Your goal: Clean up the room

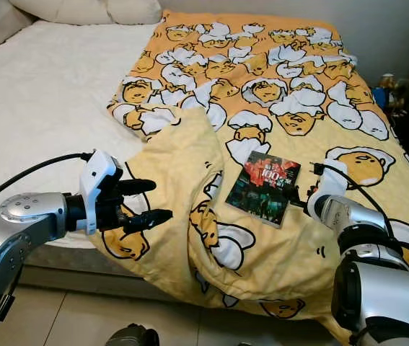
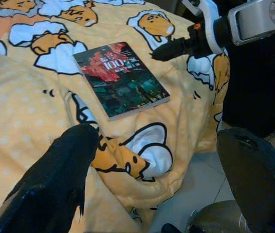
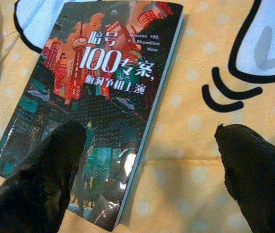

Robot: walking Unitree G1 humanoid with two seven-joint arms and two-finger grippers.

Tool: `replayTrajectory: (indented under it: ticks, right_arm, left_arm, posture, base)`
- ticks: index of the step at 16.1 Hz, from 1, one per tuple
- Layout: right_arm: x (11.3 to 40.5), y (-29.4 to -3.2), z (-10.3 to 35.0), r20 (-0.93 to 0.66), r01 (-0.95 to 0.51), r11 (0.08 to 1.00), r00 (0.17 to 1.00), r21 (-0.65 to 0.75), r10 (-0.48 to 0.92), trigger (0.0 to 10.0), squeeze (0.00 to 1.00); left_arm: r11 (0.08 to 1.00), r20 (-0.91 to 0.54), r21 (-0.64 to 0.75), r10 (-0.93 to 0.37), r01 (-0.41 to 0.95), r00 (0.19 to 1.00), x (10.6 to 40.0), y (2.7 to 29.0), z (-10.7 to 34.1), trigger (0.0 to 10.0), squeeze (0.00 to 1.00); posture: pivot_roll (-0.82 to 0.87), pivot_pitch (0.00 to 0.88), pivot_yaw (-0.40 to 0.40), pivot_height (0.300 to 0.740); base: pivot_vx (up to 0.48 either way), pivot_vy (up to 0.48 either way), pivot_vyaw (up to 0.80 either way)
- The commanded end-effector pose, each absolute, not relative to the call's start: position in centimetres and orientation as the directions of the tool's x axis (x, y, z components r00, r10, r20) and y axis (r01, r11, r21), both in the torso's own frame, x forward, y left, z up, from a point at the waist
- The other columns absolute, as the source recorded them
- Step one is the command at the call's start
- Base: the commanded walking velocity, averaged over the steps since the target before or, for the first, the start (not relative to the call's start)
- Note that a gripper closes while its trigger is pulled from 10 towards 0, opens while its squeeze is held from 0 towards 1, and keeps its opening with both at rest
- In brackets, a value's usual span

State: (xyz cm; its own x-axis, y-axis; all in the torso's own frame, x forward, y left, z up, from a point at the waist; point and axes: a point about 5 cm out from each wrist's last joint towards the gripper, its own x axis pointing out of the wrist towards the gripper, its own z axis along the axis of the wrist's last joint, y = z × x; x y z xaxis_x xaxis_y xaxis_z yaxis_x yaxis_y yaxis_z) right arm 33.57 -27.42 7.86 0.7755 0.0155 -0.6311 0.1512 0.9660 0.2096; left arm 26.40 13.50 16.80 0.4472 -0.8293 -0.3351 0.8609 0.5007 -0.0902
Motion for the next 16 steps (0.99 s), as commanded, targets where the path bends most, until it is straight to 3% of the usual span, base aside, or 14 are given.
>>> replayTrajectory:
  ticks: [1,7,10,11,12,13,16]
  right_arm:
    - [33.6,-27.2,7.7,-0.635,0.147,0.965,0.772,0.215,0.024,10.0,1.00]
    - [33.0,-26.6,6.8,-0.665,0.173,0.941,0.743,0.290,0.069,10.0,1.00]
    - [32.4,-26.6,5.8,-0.695,0.192,0.940,0.717,0.281,0.061,10.0,1.00]
    - [32.2,-26.6,5.5,-0.702,0.198,0.939,0.710,0.280,0.059,10.0,0.95]
    - [31.8,-26.6,5.1,-0.711,0.220,0.926,0.700,0.306,0.068,10.0,0.33]
    - [31.4,-26.5,4.6,-0.726,0.228,0.920,0.683,0.317,0.081,10.0,0.00]
    - [30.9,-26.0,4.0,-0.728,0.242,0.893,0.674,0.379,0.126,10.0,0.00]
  left_arm:
    - [0.491,-0.349,-0.093,-0.831,0.866,0.434,26.2,13.2,16.6,10.0,1.00]
    - [0.497,-0.357,-0.106,-0.828,0.862,0.433,25.4,13.7,16.8,10.0,1.00]
    - [0.452,-0.352,-0.137,-0.854,0.881,0.383,25.1,13.1,16.8,10.0,1.00]
    - [0.438,-0.357,-0.142,-0.859,0.887,0.367,25.0,12.9,16.8,10.0,1.00]
    - [0.426,-0.367,-0.142,-0.861,0.894,0.352,25.0,12.7,16.7,10.0,1.00]
    - [0.426,-0.370,-0.140,-0.860,0.894,0.351,25.0,12.6,16.6,10.0,1.00]
    - [0.428,-0.367,-0.143,-0.860,0.893,0.354,25.0,12.6,16.7,10.0,1.00]
  posture:
    - [0.10,0.048,0.033,0.740]
    - [0.13,0.019,0.000,0.740]
    - [0.12,0.005,0.013,0.740]
    - [0.12,0.005,0.016,0.740]
    - [0.12,0.005,0.022,0.740]
    - [0.11,0.004,0.024,0.740]
    - [0.12,0.007,0.027,0.740]
  base:
    - [0.000,0.000,0.00]
    - [0.000,0.000,0.00]
    - [0.000,0.000,0.00]
    - [0.000,0.000,0.00]
    - [0.000,0.000,0.00]
    - [0.000,0.000,0.00]
    - [0.000,0.000,0.00]
